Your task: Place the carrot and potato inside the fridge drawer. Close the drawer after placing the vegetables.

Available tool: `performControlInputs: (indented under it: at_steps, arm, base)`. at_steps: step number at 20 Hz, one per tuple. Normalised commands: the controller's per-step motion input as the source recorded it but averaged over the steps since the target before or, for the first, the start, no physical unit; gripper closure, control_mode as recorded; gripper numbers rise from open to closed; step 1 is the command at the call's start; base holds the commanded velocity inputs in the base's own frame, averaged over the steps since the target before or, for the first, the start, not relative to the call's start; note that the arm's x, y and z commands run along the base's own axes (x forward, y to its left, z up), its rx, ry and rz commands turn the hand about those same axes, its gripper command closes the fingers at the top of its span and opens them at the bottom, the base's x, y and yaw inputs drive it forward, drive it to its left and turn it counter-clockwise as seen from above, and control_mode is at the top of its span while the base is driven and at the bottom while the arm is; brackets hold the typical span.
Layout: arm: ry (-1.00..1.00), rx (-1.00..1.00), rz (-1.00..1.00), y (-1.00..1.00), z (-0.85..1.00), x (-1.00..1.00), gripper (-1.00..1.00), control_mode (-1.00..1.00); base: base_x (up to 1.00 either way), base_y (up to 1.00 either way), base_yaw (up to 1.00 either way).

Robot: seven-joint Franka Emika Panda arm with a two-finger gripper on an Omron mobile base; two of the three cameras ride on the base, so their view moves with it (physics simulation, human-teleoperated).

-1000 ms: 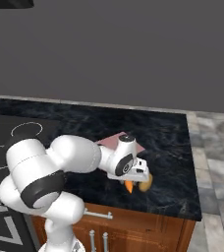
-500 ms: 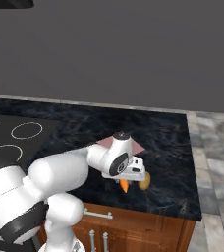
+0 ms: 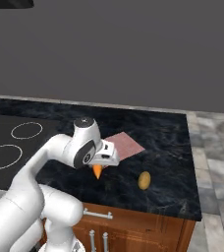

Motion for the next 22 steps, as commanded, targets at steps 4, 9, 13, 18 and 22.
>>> performControlInputs:
  at_steps: [4,9,13,18,22]
  arm:
    - [0.00,-0.02,0.00,0.96,1.00,-0.26,1.00,-1.00]
    - [0.00,-0.09,0.00,0.75,0.97,-0.36,1.00,-1.00]
    - [0.00,-0.04,-0.01,0.22,0.71,-0.37,1.00,-1.00]
    - [0.01,0.00,-0.01,0.00,0.00,-0.13,1.00,-1.00]
    - [0.00,0.04,-0.05,-0.27,-0.01,-0.24,1.00,-1.00]
  base:
    - [0.00,0.00,0.00]
    - [0.00,0.00,0.00]
    - [0.00,0.00,0.00]
    - [0.00,0.00,0.00]
    - [0.00,0.00,0.00]
